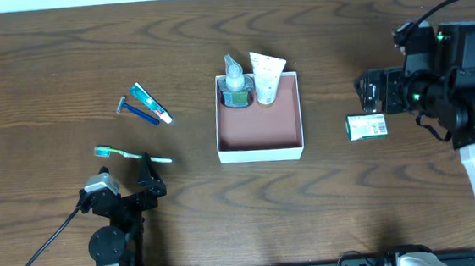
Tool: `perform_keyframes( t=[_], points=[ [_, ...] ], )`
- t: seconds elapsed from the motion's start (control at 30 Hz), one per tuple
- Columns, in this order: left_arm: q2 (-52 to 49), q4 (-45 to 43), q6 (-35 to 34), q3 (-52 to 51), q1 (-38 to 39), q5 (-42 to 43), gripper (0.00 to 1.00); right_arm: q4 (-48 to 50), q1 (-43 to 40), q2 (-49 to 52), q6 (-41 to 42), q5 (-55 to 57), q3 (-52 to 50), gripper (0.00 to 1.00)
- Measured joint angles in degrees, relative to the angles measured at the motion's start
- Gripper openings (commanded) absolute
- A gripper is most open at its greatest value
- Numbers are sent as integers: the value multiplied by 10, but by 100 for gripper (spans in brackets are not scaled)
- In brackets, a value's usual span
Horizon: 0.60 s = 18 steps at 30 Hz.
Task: Pack container
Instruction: 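Move the right gripper over the green soap bar box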
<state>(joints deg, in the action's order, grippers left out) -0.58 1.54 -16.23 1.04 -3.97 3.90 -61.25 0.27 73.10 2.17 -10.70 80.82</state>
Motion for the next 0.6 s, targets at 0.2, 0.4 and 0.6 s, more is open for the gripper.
perform_keyframes(
  t=[0.2, 0.4, 0.6],
  points=[
    [0, 0, 0, 0, 0, 0, 98, -30, -1, 63, 33, 50, 0, 99],
    [0, 0, 0, 0, 0, 0, 98, -48, -6, 135, 73, 84, 0, 99],
    [0, 0, 0, 0, 0, 0, 98, -51, -14, 192, 83, 95, -26, 98]
  ],
)
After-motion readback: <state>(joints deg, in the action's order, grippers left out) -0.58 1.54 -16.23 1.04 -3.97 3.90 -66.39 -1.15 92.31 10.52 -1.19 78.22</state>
